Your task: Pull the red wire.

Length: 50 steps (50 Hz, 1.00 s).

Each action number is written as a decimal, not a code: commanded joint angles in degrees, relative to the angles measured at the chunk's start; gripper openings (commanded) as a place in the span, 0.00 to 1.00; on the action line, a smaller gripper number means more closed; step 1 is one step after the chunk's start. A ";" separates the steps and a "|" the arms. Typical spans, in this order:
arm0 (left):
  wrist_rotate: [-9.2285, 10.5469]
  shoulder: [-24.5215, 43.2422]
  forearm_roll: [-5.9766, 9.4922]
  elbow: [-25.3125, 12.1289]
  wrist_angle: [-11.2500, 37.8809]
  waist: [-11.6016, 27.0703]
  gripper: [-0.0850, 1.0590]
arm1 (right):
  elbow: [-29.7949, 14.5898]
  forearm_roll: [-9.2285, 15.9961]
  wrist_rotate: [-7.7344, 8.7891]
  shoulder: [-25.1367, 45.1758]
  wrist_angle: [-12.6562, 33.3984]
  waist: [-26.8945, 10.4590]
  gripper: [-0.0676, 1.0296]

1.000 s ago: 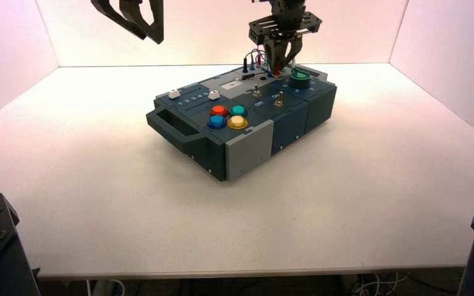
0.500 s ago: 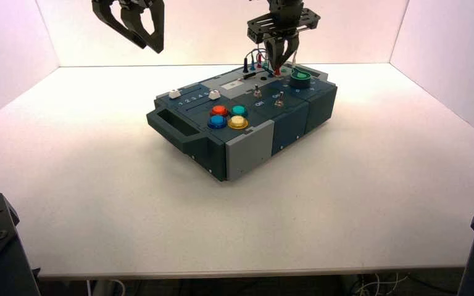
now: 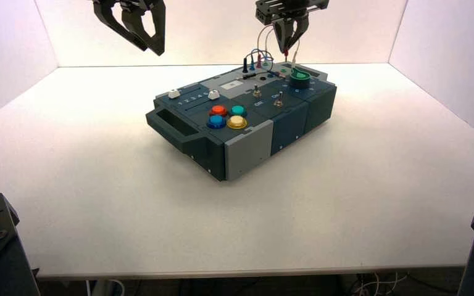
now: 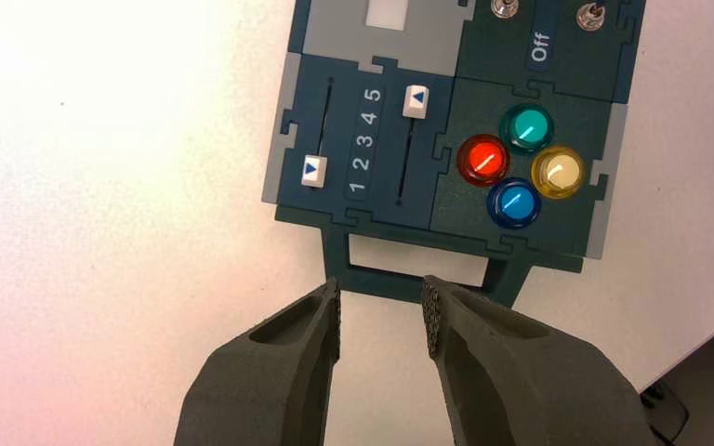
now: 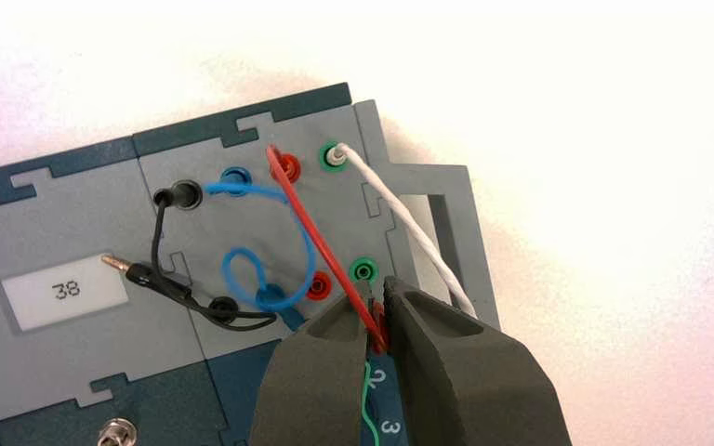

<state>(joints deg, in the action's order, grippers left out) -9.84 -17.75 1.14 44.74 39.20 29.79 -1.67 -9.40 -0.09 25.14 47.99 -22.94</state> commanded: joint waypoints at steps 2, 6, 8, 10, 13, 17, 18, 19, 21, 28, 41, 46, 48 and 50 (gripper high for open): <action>-0.35 -0.35 -0.18 -1.32 -0.09 0.35 0.50 | -0.35 -0.79 0.00 -2.72 0.26 -0.18 0.04; -0.35 -0.18 -0.18 -1.41 0.09 0.35 0.50 | 0.00 -0.88 0.00 -2.64 0.35 -0.18 0.06; -0.35 -0.18 -0.18 -1.41 0.18 0.35 0.50 | 0.18 -0.79 0.00 -2.55 0.26 -0.18 0.12; -0.35 -0.18 -0.18 -1.41 0.26 0.44 0.50 | 0.26 -0.88 0.00 -2.55 0.26 -0.18 0.19; -0.35 -0.18 -0.18 -1.41 0.26 0.53 0.50 | 0.44 -0.88 0.00 -2.72 0.35 -0.26 0.32; -0.35 -0.18 -0.18 -1.41 0.26 0.62 0.50 | 0.70 -0.79 -0.09 -3.16 0.88 -0.26 0.39; -0.35 -0.18 -0.18 -1.41 0.26 0.53 0.50 | 0.79 -0.79 0.00 -3.34 1.05 -0.44 0.39; -0.35 -0.18 -0.09 -1.41 0.26 0.62 0.50 | 0.97 -0.88 0.00 -3.60 1.14 -0.44 0.39; -0.35 -0.09 -0.18 -1.41 0.35 0.62 0.50 | 1.23 -0.79 0.09 -4.04 1.14 -0.53 0.39; -0.35 0.18 -0.09 -1.49 0.53 0.70 0.50 | 2.90 -0.79 0.09 -6.42 1.05 -0.88 0.40; -0.35 0.53 -0.18 -1.58 0.53 0.97 0.50 | 9.14 -0.79 0.00 -15.38 1.05 -2.72 0.40; -0.35 0.70 -0.18 -1.58 0.53 0.97 0.50 | 13.36 -0.79 0.09 -20.65 0.97 -4.13 0.40; -0.35 0.70 -0.09 -1.58 0.53 0.97 0.50 | 15.47 -0.79 0.09 -23.12 0.88 -4.83 0.40; -0.35 0.70 -0.18 -1.67 0.53 0.97 0.50 | 17.31 -0.79 0.18 -24.96 0.79 -5.27 0.40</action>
<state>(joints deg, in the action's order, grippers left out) -9.84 -16.52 1.05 44.65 39.90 30.41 12.57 -10.11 -0.09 7.21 49.22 -26.54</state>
